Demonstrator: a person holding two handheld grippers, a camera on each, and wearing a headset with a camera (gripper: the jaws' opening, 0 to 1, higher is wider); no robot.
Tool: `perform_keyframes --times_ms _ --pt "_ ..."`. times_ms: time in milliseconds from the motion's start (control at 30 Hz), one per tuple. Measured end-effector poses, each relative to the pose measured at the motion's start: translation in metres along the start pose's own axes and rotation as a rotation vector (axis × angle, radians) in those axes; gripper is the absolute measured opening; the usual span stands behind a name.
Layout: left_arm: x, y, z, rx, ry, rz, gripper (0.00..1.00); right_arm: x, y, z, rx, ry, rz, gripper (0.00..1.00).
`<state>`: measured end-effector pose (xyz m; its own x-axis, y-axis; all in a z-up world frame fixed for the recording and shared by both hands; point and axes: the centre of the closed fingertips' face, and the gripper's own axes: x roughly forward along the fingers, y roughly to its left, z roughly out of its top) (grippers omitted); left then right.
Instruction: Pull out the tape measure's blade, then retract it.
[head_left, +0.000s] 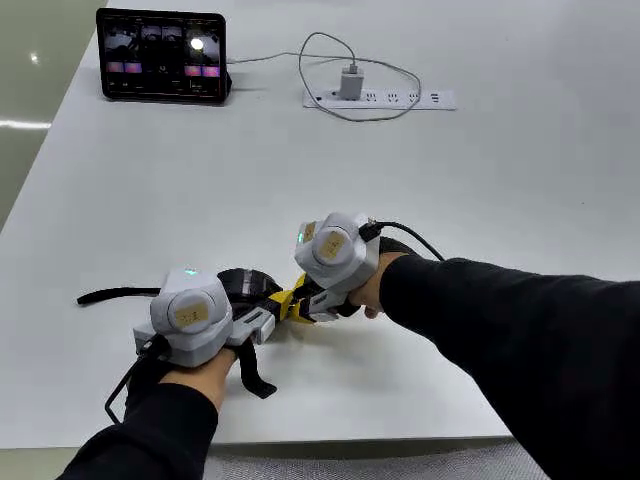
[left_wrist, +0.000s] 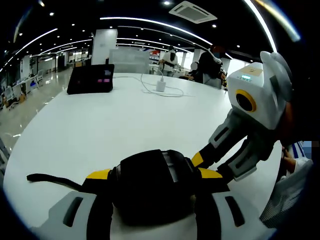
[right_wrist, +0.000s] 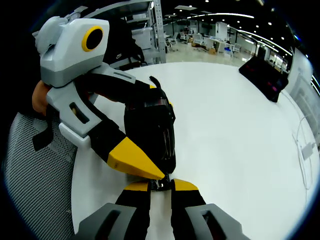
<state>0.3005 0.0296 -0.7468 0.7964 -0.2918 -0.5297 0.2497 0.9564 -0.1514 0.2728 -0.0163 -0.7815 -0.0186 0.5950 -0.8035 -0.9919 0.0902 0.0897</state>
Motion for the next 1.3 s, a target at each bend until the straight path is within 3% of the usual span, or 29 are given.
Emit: perform_keyframes --times_ms 167,367,600,1033,1100,1200,1300 --pt "0.0 0.0 0.0 0.002 -0.003 -0.001 0.62 0.001 -0.002 0.0 -0.019 -0.01 -0.036 0.15" --pt "0.0 0.001 0.0 0.003 -0.006 -0.007 0.62 -0.002 -0.008 -0.002 0.032 -0.034 -0.057 0.21" --pt "-0.001 0.001 0.0 -0.047 0.001 -0.021 0.63 -0.009 -0.004 -0.014 0.035 -0.016 -0.055 0.18" --pt "-0.004 -0.006 -0.005 -0.029 0.043 -0.072 0.89 -0.034 0.0 -0.03 0.094 -0.075 -0.101 0.2" --pt "-0.007 -0.01 -0.007 -0.042 0.057 -0.111 0.93 -0.037 0.002 -0.032 0.127 -0.087 -0.1 0.23" --pt "-0.008 -0.008 -0.006 -0.031 0.053 -0.116 0.98 -0.043 0.004 -0.037 0.164 -0.093 -0.11 0.29" --pt "-0.012 -0.01 -0.007 -0.021 0.072 -0.158 0.99 -0.049 0.007 -0.047 0.202 -0.088 -0.115 0.36"
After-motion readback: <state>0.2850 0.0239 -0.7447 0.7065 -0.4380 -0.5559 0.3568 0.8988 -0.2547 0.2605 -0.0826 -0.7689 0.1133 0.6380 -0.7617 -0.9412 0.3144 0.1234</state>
